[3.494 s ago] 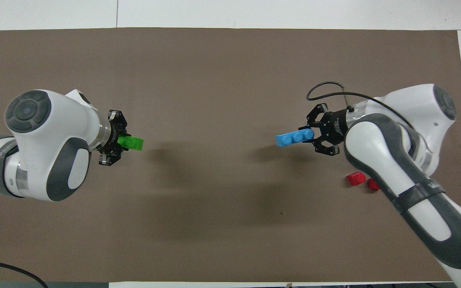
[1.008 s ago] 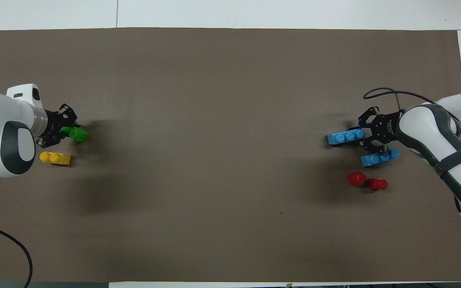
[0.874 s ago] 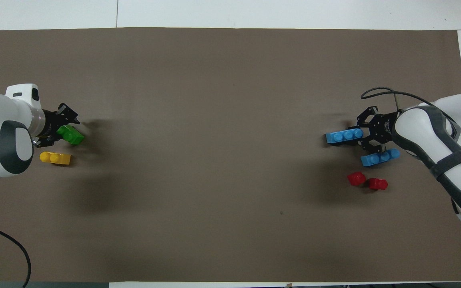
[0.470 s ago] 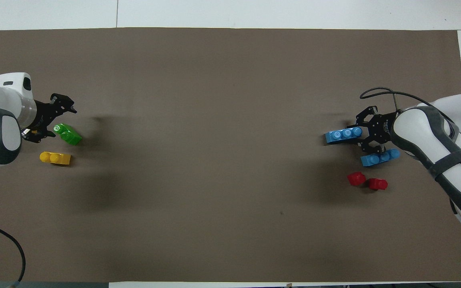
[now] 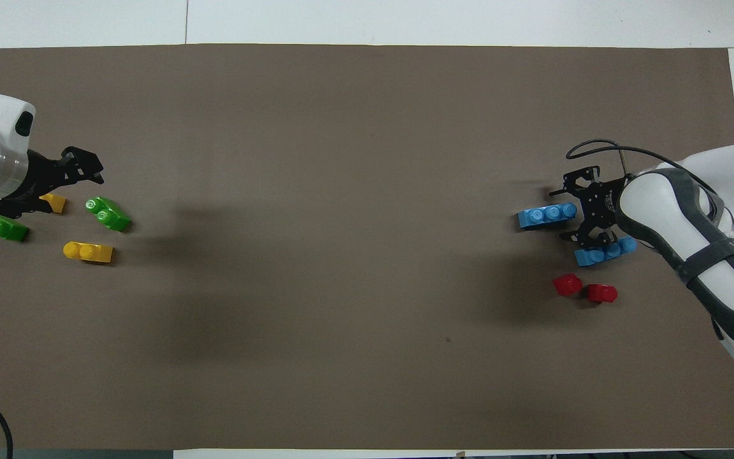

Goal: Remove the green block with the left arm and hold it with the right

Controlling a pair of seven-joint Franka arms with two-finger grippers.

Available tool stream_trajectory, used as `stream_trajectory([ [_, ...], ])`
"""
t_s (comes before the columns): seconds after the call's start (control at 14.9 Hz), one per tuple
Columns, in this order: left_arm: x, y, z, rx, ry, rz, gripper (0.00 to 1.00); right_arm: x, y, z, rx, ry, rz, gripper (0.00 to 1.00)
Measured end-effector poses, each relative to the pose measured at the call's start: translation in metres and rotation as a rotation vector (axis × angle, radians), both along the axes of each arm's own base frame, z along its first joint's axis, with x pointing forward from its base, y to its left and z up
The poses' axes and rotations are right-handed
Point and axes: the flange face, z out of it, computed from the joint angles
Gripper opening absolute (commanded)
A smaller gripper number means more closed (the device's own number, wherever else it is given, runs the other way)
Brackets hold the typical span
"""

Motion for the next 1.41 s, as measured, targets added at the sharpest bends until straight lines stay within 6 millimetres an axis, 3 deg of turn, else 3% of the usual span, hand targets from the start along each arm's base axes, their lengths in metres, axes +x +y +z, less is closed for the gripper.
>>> stream_trajectory([
  [0.4,-0.016,0.001,0.067,0.004,0.027,-0.214,1.00,0.005,-0.001,0.030,-0.001,0.033,-0.002,0.97],
  [0.67,-0.039,-0.004,0.100,0.004,0.050,-0.294,1.00,0.000,-0.005,0.063,-0.013,0.030,0.015,1.00],
  [1.08,-0.063,-0.018,0.125,0.001,0.082,-0.414,1.00,-0.010,-0.017,0.127,-0.107,0.024,0.127,1.00],
  [1.41,-0.066,-0.022,0.133,-0.032,0.064,-0.421,1.00,-0.003,-0.022,0.194,-0.157,-0.082,0.470,1.00],
])
